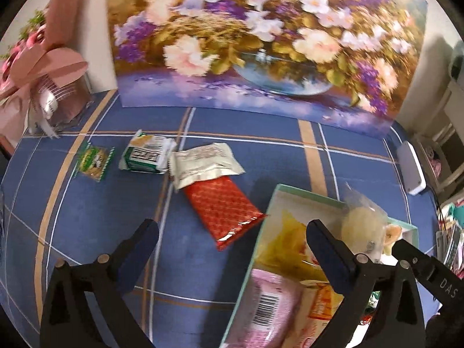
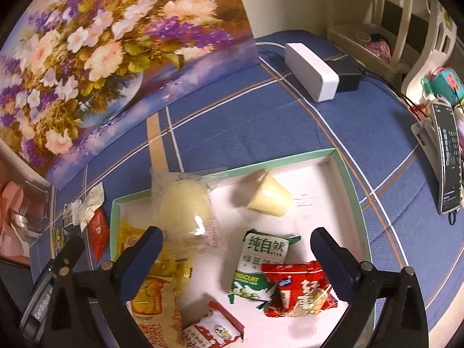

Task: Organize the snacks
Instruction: 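Withdraw both tools from the tray toward the remaining snacks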

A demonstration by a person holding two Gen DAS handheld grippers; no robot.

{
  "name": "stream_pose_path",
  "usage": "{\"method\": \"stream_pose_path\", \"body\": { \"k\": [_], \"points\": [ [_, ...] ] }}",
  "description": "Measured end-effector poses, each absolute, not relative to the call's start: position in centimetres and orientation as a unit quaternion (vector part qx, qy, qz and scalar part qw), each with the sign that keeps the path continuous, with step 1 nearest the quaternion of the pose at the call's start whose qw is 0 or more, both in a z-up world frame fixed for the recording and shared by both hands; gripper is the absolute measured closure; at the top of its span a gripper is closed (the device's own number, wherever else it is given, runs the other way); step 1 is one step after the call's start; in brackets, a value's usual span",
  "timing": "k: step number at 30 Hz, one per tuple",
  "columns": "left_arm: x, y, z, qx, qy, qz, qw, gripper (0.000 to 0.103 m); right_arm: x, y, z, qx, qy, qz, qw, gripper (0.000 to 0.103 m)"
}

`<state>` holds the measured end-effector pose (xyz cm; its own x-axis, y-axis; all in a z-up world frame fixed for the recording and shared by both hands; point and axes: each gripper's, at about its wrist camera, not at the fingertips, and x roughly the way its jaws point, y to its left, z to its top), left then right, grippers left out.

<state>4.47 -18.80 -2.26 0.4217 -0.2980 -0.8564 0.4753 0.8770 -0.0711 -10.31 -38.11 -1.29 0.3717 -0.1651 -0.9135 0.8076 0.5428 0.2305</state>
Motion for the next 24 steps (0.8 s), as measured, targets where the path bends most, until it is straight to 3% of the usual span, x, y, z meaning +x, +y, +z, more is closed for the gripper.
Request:
{"method": "stream_pose_path", "body": {
  "k": [24],
  "points": [
    [8.7,-7.4,1.8,0.071,0.462,-0.131,0.874,0.001,-3.7,-27.4,3.6,0.282,0.456,-0.216,0.816,0.0]
  ]
}}
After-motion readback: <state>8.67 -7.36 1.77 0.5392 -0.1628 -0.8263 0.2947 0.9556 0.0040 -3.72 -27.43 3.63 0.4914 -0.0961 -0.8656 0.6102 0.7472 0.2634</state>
